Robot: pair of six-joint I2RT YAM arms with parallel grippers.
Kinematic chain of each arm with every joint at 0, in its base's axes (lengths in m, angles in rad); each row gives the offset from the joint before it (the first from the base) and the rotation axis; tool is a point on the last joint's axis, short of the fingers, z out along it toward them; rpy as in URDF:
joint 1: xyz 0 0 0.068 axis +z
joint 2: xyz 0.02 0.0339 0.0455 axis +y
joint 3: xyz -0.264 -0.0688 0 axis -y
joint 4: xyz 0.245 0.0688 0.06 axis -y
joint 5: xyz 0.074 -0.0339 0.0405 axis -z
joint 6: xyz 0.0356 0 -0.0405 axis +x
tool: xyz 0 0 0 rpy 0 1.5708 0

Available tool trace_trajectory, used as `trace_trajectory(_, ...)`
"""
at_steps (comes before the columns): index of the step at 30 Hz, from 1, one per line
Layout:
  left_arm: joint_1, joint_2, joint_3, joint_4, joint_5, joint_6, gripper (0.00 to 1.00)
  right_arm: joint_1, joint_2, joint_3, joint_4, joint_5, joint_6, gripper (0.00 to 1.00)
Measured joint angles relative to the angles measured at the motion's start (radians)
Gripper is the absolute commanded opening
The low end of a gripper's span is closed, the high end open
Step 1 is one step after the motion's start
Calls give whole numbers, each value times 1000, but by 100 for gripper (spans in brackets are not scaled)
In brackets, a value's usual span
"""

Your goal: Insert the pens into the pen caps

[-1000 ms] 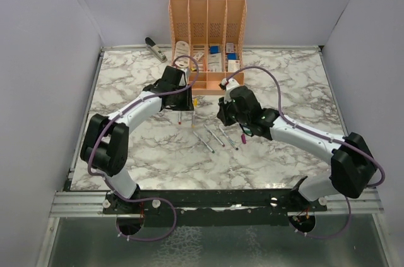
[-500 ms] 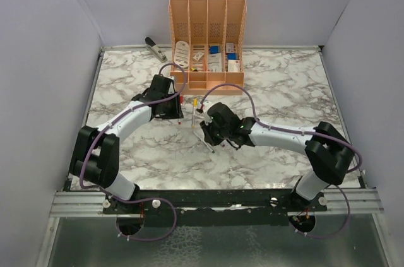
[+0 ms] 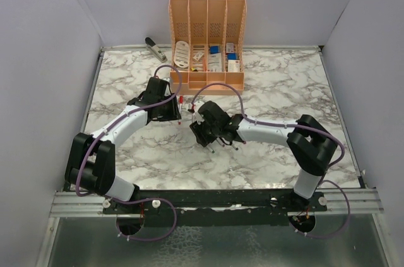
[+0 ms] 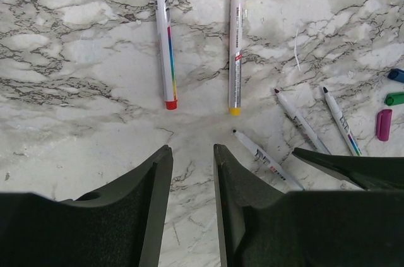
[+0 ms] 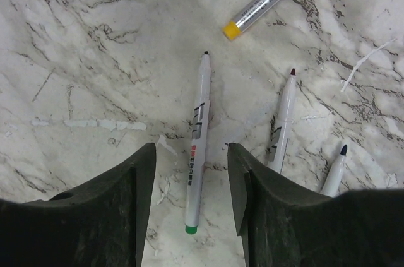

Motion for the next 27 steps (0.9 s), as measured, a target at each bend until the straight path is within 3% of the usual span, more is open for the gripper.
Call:
trace_trajectory(9,6,-2,0,8,0,-2,36,0,69,23,-2,0,-5,41)
trace_trajectory(19,8,-2,-4,29,3,-4,36,0,80,26,-11,-1,-6,21)
trace_trajectory(25,8,-2,-18,43,5,-11,36,5,87,26,-18,-3,-6,1)
trace_trajectory(27,8,-2,-19,48,7,-13,36,7,87,26,-19,-3,-5,1)
